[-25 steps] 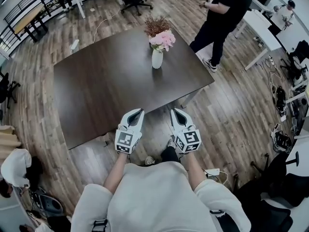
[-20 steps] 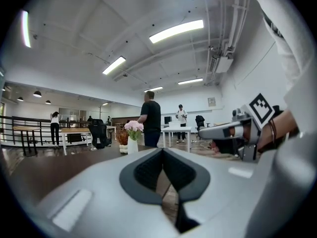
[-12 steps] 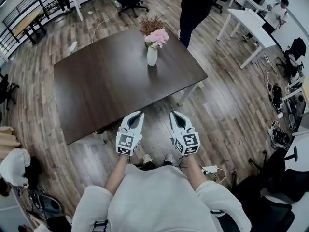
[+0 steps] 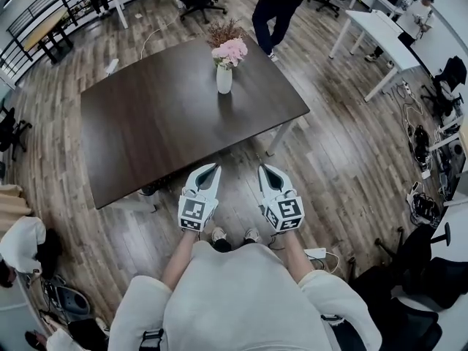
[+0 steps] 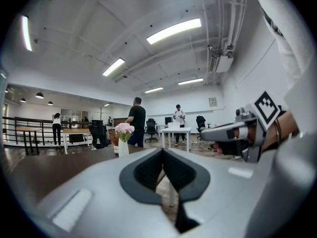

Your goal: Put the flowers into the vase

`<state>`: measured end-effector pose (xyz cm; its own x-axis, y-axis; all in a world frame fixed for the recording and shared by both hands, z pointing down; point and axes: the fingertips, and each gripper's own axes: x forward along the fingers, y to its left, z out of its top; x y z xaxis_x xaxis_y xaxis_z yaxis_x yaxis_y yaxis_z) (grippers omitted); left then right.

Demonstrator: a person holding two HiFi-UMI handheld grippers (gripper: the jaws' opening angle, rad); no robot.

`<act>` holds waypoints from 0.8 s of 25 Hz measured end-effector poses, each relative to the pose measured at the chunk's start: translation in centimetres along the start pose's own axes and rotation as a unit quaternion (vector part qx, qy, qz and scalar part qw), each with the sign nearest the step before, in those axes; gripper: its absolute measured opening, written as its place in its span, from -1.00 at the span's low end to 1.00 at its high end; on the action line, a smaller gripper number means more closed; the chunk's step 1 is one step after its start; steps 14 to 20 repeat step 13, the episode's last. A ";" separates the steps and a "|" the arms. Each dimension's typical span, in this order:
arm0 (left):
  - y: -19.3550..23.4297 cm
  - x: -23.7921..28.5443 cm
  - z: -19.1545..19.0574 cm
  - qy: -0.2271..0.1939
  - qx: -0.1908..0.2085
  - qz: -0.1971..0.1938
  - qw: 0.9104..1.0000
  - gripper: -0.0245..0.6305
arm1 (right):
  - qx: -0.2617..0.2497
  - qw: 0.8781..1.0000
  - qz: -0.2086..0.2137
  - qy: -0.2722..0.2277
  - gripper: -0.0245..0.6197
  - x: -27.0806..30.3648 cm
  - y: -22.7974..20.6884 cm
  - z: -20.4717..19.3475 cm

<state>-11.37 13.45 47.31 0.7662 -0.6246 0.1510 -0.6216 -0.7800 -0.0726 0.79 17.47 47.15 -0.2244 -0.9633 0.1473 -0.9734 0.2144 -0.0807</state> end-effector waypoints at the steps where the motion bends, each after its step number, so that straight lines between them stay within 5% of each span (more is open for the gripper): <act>1: -0.3 0.2 0.0 0.000 0.001 -0.001 1.000 -0.90 | 0.000 1.000 -0.001 0.000 -0.94 0.0 -0.3 0.0; 20: -1.6 1.3 0.9 -0.004 0.005 0.000 1.000 -0.90 | 0.004 1.000 0.002 -0.001 -0.94 -0.5 -1.8 0.2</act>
